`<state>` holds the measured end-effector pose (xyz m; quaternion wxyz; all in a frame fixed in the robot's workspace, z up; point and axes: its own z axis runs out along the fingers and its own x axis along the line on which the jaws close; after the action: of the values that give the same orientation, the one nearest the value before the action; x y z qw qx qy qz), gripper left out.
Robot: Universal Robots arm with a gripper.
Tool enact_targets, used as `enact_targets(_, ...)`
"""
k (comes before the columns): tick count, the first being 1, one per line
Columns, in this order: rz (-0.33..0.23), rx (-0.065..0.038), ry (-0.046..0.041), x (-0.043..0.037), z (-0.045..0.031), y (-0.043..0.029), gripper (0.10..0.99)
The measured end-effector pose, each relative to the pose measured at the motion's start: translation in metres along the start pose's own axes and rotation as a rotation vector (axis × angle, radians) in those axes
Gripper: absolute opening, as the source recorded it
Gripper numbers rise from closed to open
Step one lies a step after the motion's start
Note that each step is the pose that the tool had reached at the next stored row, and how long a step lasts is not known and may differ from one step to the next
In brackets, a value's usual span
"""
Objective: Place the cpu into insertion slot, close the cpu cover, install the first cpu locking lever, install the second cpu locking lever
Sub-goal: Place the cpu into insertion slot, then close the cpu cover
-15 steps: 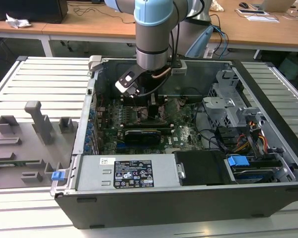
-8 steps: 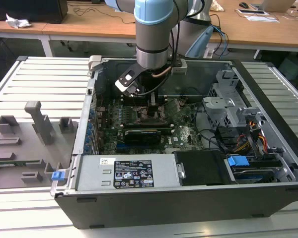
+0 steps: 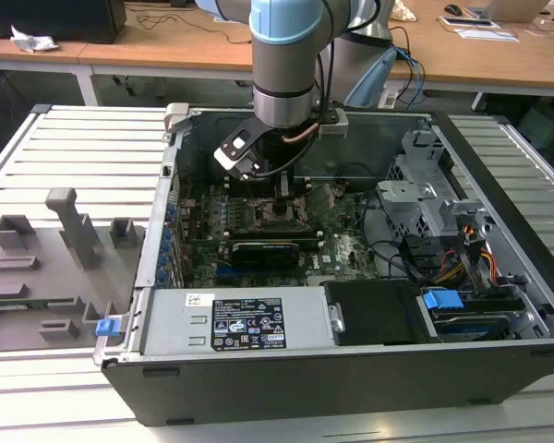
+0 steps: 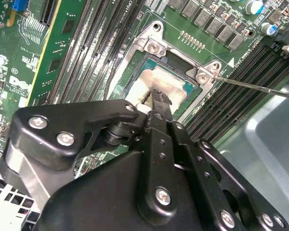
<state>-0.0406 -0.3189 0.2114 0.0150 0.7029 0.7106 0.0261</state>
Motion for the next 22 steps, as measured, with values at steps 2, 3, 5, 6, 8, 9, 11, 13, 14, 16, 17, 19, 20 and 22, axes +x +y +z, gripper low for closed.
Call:
enact_targets(2, 0.000, 0.000, -0.0001, 0.0000, -0.0003, 0.0000, 0.106)
enact_targets(3, 0.000, 0.000, -0.0002, 0.0000, -0.0006, 0.0000, 0.106)
enact_targets(5, 0.000, 0.000, 0.0000, 0.0000, -0.0009, 0.0001, 0.106)
enact_targets(6, 0.000, 0.000, 0.0000, 0.0000, -0.0011, 0.0001, 0.106)
enact_targets(8, 0.000, 0.000, -0.0002, 0.0000, -0.0019, 0.0001, 0.106)
enact_targets(9, 0.000, 0.000, -0.0001, 0.0000, -0.0026, 0.0001, 0.106)
enact_targets(11, 0.000, 0.000, -0.0002, 0.0000, -0.0037, 0.0002, 0.106)
enact_targets(13, 0.000, 0.000, 0.0000, 0.0001, -0.0045, 0.0003, 0.106)
enact_targets(14, 0.000, 0.000, 0.0000, 0.0001, -0.0048, 0.0003, 0.106)
enact_targets(16, 0.000, 0.000, 0.0000, 0.0001, -0.0054, 0.0003, 0.106)
enact_targets(17, 0.000, 0.000, -0.0001, 0.0001, -0.0061, 0.0003, 0.106)
enact_targets(19, 0.000, 0.000, -0.0001, 0.0001, -0.0078, 0.0004, 0.106)
enact_targets(20, 0.000, 0.000, 0.0000, 0.0001, -0.0084, 0.0005, 0.106)
enact_targets(22, 0.000, 0.000, -0.0001, 0.0001, -0.0092, 0.0005, 0.106)
